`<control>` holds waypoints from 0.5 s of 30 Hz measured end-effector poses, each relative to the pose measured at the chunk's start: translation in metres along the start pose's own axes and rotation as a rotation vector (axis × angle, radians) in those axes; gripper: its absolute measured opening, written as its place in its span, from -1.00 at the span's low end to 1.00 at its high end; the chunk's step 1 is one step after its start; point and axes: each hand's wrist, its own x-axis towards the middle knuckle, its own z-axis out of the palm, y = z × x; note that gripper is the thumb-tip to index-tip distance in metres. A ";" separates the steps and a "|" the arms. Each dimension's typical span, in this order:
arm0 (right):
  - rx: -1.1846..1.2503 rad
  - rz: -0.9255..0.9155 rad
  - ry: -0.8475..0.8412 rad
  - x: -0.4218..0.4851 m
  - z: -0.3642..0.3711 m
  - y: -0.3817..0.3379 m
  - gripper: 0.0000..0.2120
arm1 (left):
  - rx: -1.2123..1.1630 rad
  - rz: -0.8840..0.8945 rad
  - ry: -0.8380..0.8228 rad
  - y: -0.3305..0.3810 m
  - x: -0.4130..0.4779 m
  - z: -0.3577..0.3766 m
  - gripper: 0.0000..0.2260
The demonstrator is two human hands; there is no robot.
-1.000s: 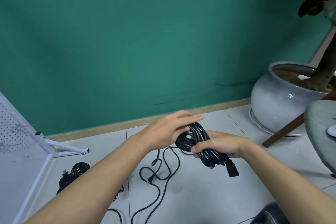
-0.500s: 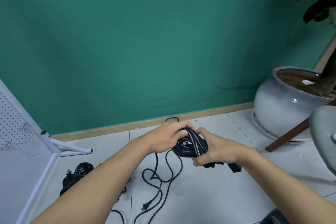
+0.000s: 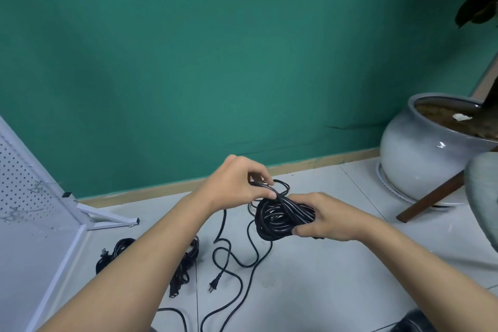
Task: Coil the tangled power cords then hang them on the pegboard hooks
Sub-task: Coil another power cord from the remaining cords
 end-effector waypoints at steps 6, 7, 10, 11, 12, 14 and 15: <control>0.101 -0.071 -0.028 -0.003 0.000 -0.014 -0.78 | -0.379 -0.082 -0.135 0.002 0.014 -0.010 -0.88; 0.118 -0.083 -0.031 -0.004 0.001 -0.016 -0.79 | -0.435 -0.119 -0.164 -0.003 0.014 -0.007 -0.86; 0.165 -0.126 0.008 -0.006 0.002 -0.020 -0.78 | -0.658 -0.251 -0.263 -0.017 0.012 0.009 -0.73; 0.165 -0.142 0.035 -0.006 0.002 -0.021 -0.75 | -0.729 -0.291 -0.297 -0.020 0.011 0.016 -0.74; 0.157 -0.159 0.068 -0.006 0.001 -0.021 -0.72 | -0.773 -0.331 -0.310 -0.023 0.010 0.023 -0.83; 0.153 -0.160 0.145 -0.006 -0.001 -0.021 -0.69 | -0.837 -0.415 -0.301 -0.024 0.010 0.032 -0.81; 0.170 -0.142 0.178 -0.006 -0.002 -0.022 -0.69 | -0.868 -0.448 -0.296 -0.024 0.011 0.035 -0.78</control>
